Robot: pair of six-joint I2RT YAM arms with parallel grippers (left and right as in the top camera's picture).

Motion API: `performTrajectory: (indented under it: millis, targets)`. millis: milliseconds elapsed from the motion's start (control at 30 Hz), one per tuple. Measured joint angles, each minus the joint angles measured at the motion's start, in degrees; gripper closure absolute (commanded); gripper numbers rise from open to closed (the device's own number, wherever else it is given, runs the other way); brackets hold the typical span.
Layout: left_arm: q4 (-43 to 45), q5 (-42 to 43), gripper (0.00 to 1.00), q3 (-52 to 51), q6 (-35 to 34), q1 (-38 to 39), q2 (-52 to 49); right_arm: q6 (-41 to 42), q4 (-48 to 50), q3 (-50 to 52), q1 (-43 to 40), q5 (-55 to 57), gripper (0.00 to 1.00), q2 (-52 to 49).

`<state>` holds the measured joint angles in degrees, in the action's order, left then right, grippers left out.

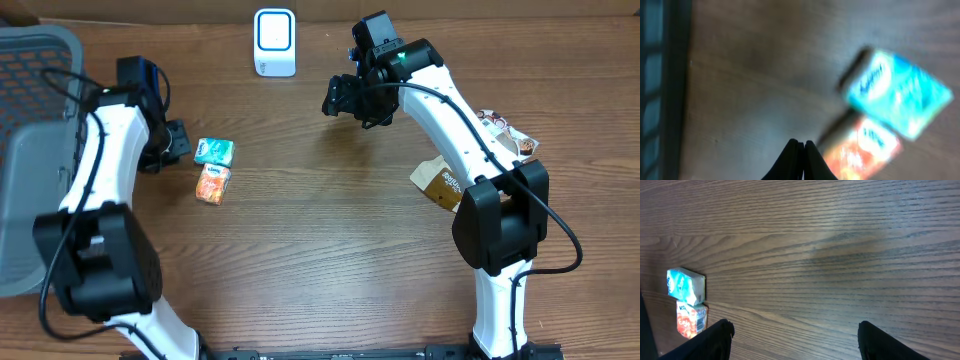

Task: Scan the item barcode

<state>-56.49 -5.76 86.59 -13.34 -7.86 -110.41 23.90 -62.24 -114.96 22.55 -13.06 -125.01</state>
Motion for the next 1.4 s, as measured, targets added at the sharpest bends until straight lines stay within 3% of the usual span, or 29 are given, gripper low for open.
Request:
performTrajectory:
  millis: [467, 900, 1233, 1400]
  targets:
    - [12.0, 3.7, 0.96, 0.0, 0.2, 3.5, -11.2, -1.0, -1.2, 0.0, 0.0, 0.4, 0.22, 0.0]
    - [14.3, 9.6, 0.96, 0.0, 0.2, 16.6, -11.6, -1.4, -1.5, 0.0, 0.0, 0.5, 0.22, 0.0]
    - [-1.7, 5.8, 0.96, 9.3, -0.1, 15.1, -10.7, -3.7, -4.3, 0.0, -0.2, 1.1, 0.22, 0.0]
    - [-9.3, 2.6, 0.95, 11.8, -0.3, 12.2, -2.9, -5.0, -7.3, 0.0, -2.6, 1.0, 0.22, 0.0]
